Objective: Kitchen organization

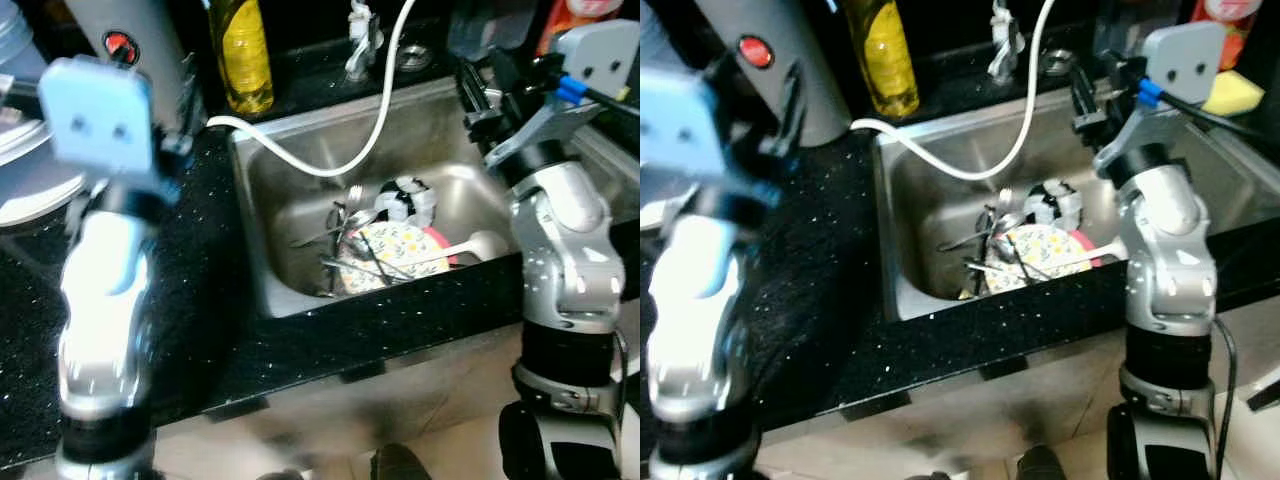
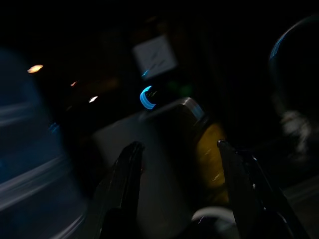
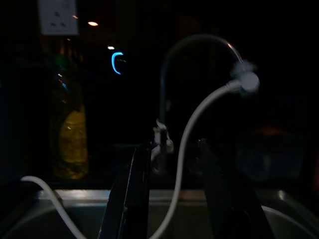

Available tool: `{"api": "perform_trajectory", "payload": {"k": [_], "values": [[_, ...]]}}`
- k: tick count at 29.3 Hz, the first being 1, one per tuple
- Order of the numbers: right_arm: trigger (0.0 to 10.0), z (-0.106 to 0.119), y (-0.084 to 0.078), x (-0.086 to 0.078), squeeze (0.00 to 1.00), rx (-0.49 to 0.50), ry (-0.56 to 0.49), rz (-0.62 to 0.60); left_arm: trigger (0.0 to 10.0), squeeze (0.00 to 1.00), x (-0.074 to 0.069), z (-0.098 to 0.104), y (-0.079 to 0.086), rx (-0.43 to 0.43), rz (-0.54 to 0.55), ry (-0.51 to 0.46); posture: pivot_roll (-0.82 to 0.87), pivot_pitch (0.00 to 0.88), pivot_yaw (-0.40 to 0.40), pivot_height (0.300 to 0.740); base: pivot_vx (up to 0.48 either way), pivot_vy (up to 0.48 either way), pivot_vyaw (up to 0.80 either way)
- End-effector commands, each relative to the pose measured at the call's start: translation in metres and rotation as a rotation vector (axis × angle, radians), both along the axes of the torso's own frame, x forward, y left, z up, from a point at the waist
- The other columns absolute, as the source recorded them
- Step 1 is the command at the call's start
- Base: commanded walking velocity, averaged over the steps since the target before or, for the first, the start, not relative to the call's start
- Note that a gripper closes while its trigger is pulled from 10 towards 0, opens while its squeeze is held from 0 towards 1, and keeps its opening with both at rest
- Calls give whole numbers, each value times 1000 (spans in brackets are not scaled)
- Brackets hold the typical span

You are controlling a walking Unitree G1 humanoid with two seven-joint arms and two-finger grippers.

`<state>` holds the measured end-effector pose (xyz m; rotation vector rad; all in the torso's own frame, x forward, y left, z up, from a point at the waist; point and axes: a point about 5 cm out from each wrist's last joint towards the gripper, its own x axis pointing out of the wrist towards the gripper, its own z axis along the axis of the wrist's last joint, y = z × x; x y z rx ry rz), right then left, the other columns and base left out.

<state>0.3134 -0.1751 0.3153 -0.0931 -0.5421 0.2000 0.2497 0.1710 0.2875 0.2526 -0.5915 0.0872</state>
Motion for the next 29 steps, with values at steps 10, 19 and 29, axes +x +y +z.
{"api": "perform_trajectory", "payload": {"k": [10, 19, 29], "values": [[10000, -26, 25, 21, 0, 10, 77, 108, 10000, 0, -35, -40, 32, 71, 224, 135, 28, 20, -14, 740, 0, 0, 0], [10000, -35, 26, 32, 0, 25, 100, 99, 10000, 0, -48, -62, 26, 87, 205, 227, 61, 0, -41, 740, 0, 0, 0], [10000, -64, 15, 28, 0, 68, 128, 15, 10000, 0, -42, -88, 12, 9, 154, 311, 14, 0, -5, 740, 0, 0, 0]]}}
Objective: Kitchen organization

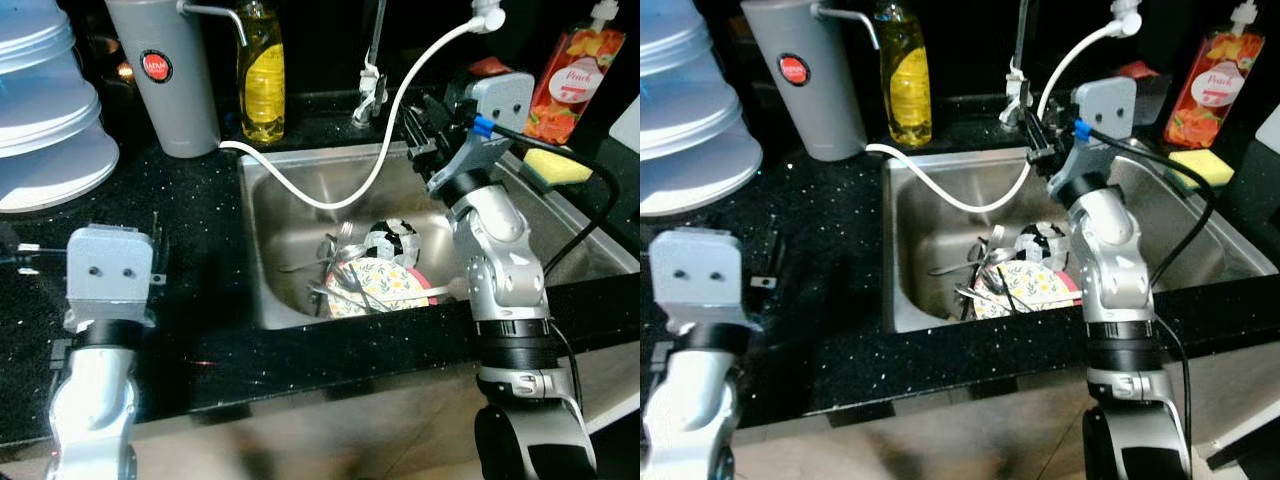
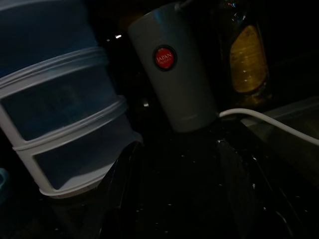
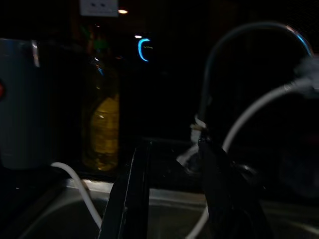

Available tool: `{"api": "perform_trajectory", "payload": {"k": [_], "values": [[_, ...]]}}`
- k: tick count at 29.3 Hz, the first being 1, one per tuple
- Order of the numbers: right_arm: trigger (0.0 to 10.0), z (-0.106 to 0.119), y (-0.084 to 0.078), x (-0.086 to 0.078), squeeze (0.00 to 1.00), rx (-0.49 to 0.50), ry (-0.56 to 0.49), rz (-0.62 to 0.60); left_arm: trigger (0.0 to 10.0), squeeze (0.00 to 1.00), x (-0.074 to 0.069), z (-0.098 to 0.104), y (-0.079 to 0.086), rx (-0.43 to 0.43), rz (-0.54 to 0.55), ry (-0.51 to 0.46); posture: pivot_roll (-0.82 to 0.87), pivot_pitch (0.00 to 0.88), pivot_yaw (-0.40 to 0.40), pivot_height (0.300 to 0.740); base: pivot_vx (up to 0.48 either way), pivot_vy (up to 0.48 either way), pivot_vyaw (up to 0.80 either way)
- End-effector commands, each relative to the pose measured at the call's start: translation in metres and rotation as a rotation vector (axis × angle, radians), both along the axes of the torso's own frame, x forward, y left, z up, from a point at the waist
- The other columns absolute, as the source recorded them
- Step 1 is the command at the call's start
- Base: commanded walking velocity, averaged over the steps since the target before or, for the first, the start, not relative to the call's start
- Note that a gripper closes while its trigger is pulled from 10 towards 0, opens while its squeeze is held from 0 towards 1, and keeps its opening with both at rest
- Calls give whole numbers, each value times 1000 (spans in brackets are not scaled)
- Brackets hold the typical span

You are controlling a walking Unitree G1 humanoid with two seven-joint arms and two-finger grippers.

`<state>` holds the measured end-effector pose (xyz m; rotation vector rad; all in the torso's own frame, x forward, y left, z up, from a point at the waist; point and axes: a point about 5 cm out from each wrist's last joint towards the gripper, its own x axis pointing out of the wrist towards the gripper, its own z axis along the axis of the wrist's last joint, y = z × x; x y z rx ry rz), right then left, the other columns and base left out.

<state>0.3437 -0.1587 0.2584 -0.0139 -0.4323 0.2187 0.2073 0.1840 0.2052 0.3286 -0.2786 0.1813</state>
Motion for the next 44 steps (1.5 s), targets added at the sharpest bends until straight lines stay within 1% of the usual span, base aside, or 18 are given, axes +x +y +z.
{"api": "perform_trajectory", "payload": {"k": [1, 4, 10, 11, 13, 16, 21, 32, 40, 44], "values": [[10000, -8, -2, -2, 0, 6, 11, -17, 10000, 0, 0, -6, -1, -18, 9, 13, 14, 0, -5, 740, 0, 0, 0], [10000, -13, -4, -6, 0, -1, 14, -23, 10000, 0, 2, -6, -5, -33, -5, 9, 5, 0, -3, 740, 0, 0, 0], [10000, -12, -5, -5, 0, 2, 6, -26, 10000, 0, 7, -1, -10, -51, -26, -17, 2, 0, 0, 740, 0, 0, 0], [10000, -11, -4, -3, 0, 10, 1, -29, 10000, 0, 11, 1, -11, -68, -22, -33, 5, 0, 2, 740, 0, 0, 0], [10000, -11, -4, -3, 0, 10, 1, -29, 10000, 0, 11, 1, -11, -68, -22, -33, 5, 0, 2, 740, 0, 0, 0], [10000, -11, 0, 0, 0, 28, -5, -26, 10000, 0, 15, 5, -14, -79, -11, -69, 9, 0, -12, 740, 0, 0, 0], [10000, -8, 6, 1, 0, 24, -11, 3, 10000, 0, 15, 4, -14, -82, 10, -76, 17, 0, -26, 740, -281, 0, 0], [10000, -13, 5, 1, 0, 34, 4, -5, 10000, 0, 15, 4, -13, -90, 11, -72, 24, 0, -17, 740, -295, 0, 0], [10000, -14, 8, 1, 0, 35, 10, 5, 10000, 0, 15, 4, -12, -92, 21, -73, 24, 0, -23, 740, 0, 0, 0], [10000, -15, 8, 1, 0, 33, 15, 8, 10000, 0, 14, 2, -12, -96, 25, -67, 22, 0, -23, 740, -394, 0, 0]]}}
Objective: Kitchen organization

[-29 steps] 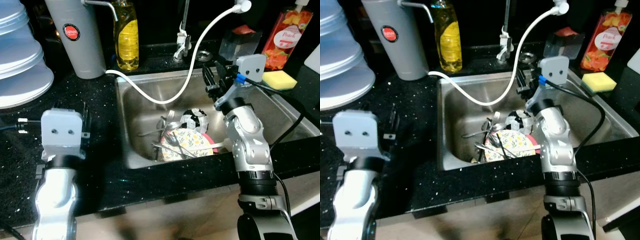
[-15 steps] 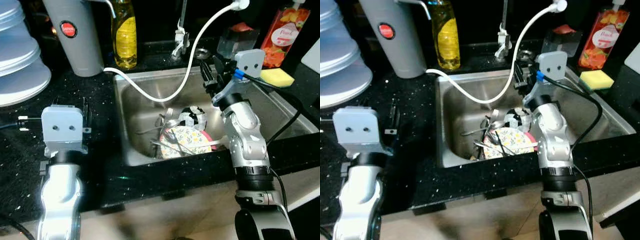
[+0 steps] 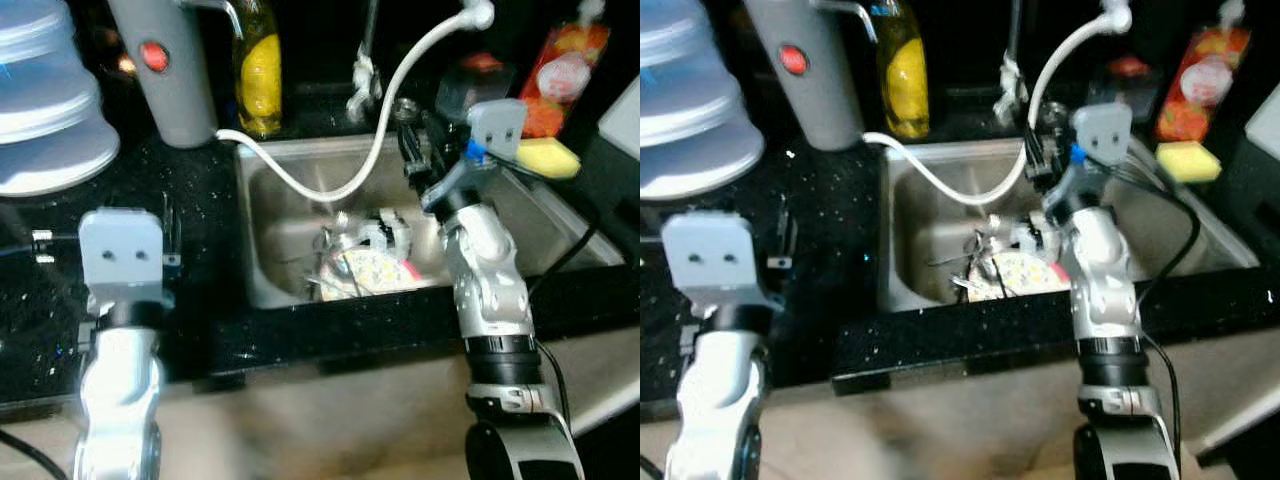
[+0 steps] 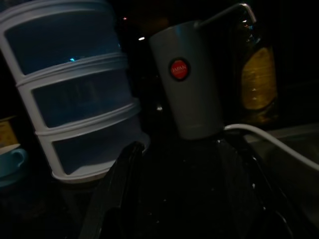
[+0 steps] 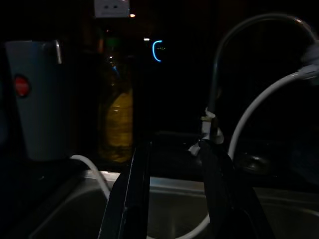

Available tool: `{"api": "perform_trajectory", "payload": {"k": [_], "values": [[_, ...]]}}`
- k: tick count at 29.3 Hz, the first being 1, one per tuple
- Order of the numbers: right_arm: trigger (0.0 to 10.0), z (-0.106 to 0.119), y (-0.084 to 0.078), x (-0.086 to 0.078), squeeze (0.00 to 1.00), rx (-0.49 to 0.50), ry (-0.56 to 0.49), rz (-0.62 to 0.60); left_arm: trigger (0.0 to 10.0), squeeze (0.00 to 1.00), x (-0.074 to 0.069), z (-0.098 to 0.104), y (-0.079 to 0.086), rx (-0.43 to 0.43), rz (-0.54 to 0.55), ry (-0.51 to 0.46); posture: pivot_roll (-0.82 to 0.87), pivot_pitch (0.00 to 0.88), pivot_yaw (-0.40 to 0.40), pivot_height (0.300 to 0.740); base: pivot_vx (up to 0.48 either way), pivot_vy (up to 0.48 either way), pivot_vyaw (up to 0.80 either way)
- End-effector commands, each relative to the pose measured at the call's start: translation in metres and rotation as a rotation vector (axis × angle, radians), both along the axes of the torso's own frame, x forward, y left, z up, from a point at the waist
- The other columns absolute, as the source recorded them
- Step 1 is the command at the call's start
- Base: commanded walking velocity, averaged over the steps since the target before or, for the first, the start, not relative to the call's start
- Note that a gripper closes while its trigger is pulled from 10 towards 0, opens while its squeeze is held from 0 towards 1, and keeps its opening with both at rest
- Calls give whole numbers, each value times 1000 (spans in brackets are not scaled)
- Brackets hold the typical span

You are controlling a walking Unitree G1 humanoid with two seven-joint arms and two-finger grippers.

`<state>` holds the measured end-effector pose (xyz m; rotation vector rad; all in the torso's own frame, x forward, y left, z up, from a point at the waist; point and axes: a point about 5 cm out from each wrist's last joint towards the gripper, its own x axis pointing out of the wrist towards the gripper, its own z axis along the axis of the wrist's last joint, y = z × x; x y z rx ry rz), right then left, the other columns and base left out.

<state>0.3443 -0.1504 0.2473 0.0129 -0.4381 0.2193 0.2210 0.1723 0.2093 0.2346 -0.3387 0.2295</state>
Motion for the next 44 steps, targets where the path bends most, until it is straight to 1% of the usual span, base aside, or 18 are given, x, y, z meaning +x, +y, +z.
{"api": "perform_trajectory", "payload": {"k": [1, 26, 44], "values": [[10000, -4, 0, 0, 0, 6, 18, 1, 10000, 0, 1, -2, 0, -8, 1, 9, 21, 0, -22, 740, -398, 0, 0], [10000, -8, 0, -1, 0, 17, 28, 0, 10000, 0, 3, -2, 0, -7, -1, 10, 18, 0, -13, 740, -423, 0, 0], [10000, -8, -1, -1, 0, 20, 29, -4, 10000, 0, 6, -4, -2, -13, -16, 21, 9, 0, -7, 740, 0, 0, 0]]}}
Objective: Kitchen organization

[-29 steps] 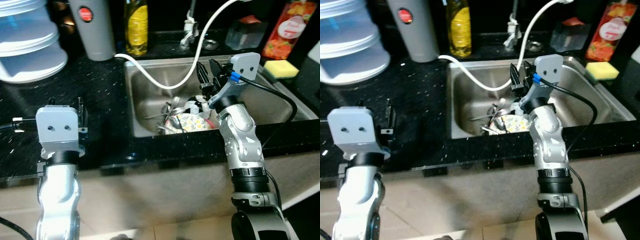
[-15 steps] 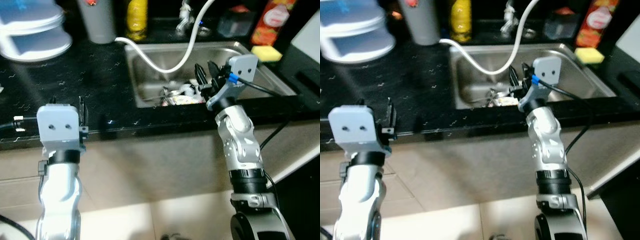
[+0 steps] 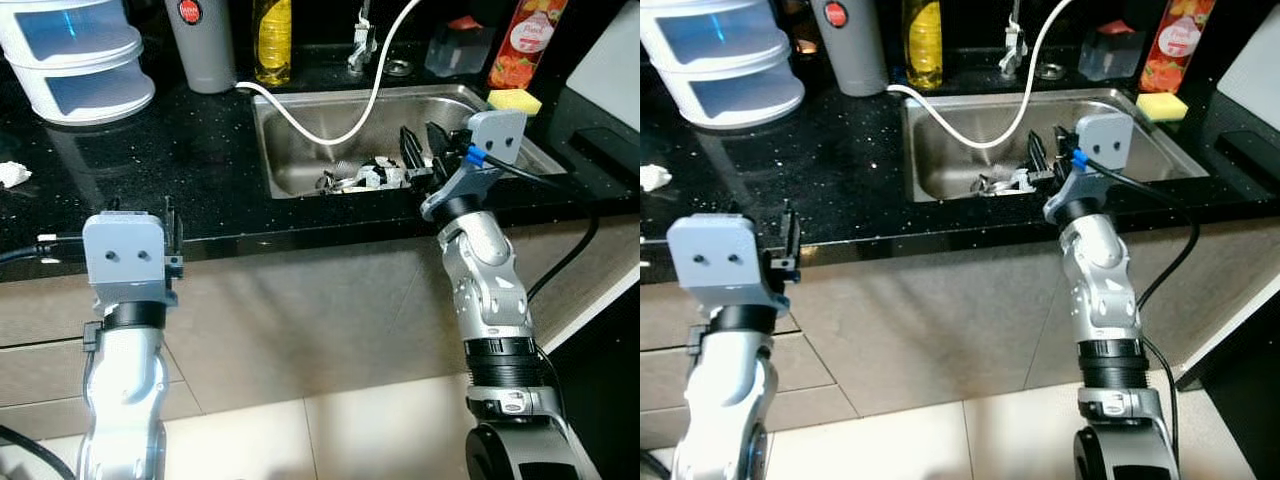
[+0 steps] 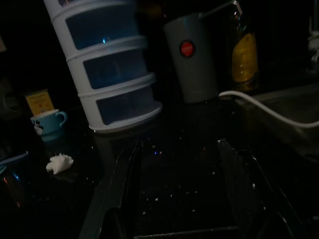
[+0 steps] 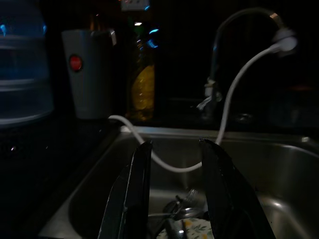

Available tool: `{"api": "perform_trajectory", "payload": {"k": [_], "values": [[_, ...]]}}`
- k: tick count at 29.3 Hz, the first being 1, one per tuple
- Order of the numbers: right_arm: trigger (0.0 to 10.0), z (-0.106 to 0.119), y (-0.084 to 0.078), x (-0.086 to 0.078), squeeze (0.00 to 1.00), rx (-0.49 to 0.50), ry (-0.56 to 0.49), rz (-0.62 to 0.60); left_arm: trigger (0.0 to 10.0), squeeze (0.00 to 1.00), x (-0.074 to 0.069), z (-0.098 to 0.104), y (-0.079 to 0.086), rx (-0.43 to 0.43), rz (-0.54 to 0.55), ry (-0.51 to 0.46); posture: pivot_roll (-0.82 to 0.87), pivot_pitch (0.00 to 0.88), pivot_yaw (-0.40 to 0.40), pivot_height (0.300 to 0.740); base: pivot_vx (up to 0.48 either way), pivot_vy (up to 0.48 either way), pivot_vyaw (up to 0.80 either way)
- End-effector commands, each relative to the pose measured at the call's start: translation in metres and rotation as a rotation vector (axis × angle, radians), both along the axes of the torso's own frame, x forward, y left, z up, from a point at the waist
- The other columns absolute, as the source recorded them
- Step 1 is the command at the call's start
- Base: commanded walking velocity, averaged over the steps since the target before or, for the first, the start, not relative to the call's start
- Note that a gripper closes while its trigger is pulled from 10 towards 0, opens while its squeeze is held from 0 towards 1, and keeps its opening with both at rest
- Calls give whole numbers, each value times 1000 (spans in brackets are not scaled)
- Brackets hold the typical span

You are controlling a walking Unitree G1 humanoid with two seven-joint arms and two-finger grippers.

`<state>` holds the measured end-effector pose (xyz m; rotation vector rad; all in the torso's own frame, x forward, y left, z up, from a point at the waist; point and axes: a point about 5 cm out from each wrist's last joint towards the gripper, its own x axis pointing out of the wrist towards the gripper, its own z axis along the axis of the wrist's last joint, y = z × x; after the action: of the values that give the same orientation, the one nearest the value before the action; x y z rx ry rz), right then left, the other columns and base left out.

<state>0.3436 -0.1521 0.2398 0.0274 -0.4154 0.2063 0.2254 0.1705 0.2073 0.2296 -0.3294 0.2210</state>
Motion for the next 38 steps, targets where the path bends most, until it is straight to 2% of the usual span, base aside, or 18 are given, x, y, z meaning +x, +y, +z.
{"api": "perform_trajectory", "payload": {"k": [1, 11, 15, 20, 21, 22, 23, 25, 26, 27, 28, 29, 30, 31, 33, 34, 35, 38], "values": [[10000, -1, 1, 0, 0, 6, 5, 5, 10000, 0, 2, -2, 0, -8, -9, 12, 9, 0, -7, 740, 0, 0, 0], [10000, -5, 4, -1, 0, 5, 16, 9, 10000, 0, 8, -8, -3, -27, -21, 32, 5, 0, -4, 740, 0, 0, 0], [10000, -19, 3, -2, 0, -31, 45, -16, 10000, 0, 13, -14, -11, 35, -90, 44, 6, 0, -3, 740, 0, 0, 0], [10000, -33, -7, -5, 0, -33, 84, -90, 10000, 0, 13, -17, -31, 96, -234, 44, -7, 0, 8, 740, 0, 0, 0], [10000, -33, -7, -5, 0, -33, 84, -90, 10000, 0, 13, -17, -31, 96, -234, 44, -7, 0, 8, 740, 0, 0, 0], [10000, -32, -16, -12, 0, -54, 72, -106, 10000, 0, 6, -19, -33, 145, -257, 50, -14, 0, 11, 740, 0, 0, 0], [10000, -32, -16, -12, 0, -54, 72, -106, 10000, 0, 6, -19, -33, 145, -257, 50, -14, 0, 11, 740, 0, 0, 0], [10000, -30, -24, -17, 0, -64, 58, -132, 10000, 0, 1, -20, -31, 162, -263, 58, -14, 0, 11, 740, 0, 0, 0], [10000, -26, -36, -21, 0, -60, 38, -186, 10000, 0, -3, -21, -27, 160, -258, 70, -16, 0, 11, 740, 0, 0, 0], [10000, -26, -36, -21, 0, -60, 38, -186, 10000, 0, -3, -21, -27, 160, -258, 70, -16, 0, 11, 740, 0, 0, 0], [10000, -23, -48, -25, 0, -63, 27, -247, 10000, 0, -7, -23, -23, 154, -243, 85, -20, 5, 12, 740, 0, 0, 0], [10000, -23, -48, -25, 0, -63, 27, -247, 10000, 0, -7, -23, -23, 154, -243, 85, -20, 5, 12, 740, 0, 0, 0], [10000, -24, -64, -30, 0, -70, 32, -320, 10000, 0, -13, -25, -14, 132, -196, 97, -23, 15, 13, 740, 0, 0, 0], [10000, -24, -64, -30, 0, -70, 32, -320, 10000, 0, -13, -25, -14, 132, -196, 97, -23, 15, 13, 740, 0, 0, 0], [10000, -37, -91, -41, 0, -129, 72, -436, 10000, 0, -25, -27, 5, 116, -28, 106, -19, 23, 15, 740, 0, 0, 0], [10000, -58, -106, -54, 0, -151, 146, -492, 10000, 0, -41, -35, 21, 74, 142, 145, -7, 41, 11, 740, 0, 0, 0], [10000, -58, -106, -54, 0, -151, 146, -492, 10000, 0, -41, -35, 21, 74, 142, 145, -7, 41, 11, 740, 0, 0, 0], [10000, -89, -113, -69, 0, -196, 249, -515, 10000, 0, -59, -55, 30, -18, 257, 260, -7, 47, 9, 740, 0, 0, 0]]}}
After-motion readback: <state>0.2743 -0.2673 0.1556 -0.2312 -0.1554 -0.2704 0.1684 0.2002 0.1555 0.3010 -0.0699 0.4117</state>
